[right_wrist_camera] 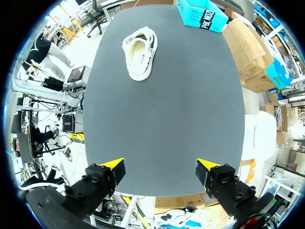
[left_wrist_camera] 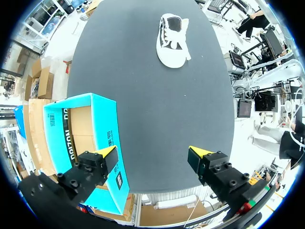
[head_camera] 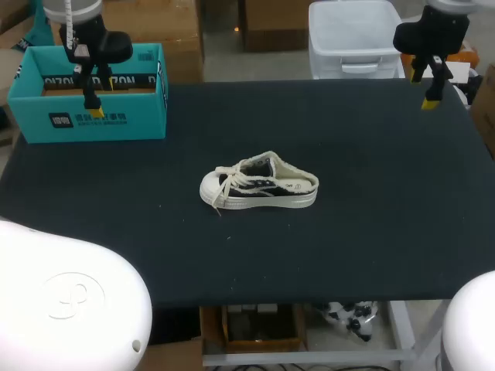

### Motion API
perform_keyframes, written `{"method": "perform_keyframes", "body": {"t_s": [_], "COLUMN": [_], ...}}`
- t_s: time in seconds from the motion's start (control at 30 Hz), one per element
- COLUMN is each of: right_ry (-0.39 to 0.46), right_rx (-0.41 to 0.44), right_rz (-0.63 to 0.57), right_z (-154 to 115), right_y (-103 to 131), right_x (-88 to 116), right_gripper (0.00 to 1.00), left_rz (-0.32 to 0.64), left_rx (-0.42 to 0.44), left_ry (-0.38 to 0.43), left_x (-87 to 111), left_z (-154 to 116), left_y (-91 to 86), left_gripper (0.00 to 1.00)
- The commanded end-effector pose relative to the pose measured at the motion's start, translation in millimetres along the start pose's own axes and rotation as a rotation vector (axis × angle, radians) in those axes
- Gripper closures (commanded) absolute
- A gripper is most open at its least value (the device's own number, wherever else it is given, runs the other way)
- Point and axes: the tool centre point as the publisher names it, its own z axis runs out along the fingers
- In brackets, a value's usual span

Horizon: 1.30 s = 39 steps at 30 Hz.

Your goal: Open the shoe tongue, take the insole out of the shoe, put the insole back into the shoe, and pack the shoe into the shoebox

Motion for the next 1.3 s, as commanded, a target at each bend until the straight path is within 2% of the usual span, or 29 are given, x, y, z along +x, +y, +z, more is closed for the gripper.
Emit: {"method": "perform_keyframes", "body": {"t_s": [0.03,1.13,1.2,1.3], "right_ry": [0.001,0.001,0.007,0.002], "right_rx": [0.001,0.001,-0.004,-0.053], "right_rz": [0.000,0.000,0.000,0.033], "right_z": [-0.6,-0.6,0.9,5.0], "right_y": [-0.2,-0.2,0.8,6.4], "right_x": [0.4,0.4,0.8,6.5], "right_gripper": [0.00,0.00,0.00,0.00], "left_rz": [0.000,0.000,-0.036,-0.137], "left_rx": [0.000,0.000,-0.017,-0.011], "left_ry": [0.000,0.000,-0.008,-0.015], "left_x": [0.0,0.0,0.9,6.5], "left_z": [0.1,0.1,2.9,3.6], "left_y": [0.0,0.0,-4.8,-10.6], "left_gripper": [0.00,0.00,0.00,0.00]}}
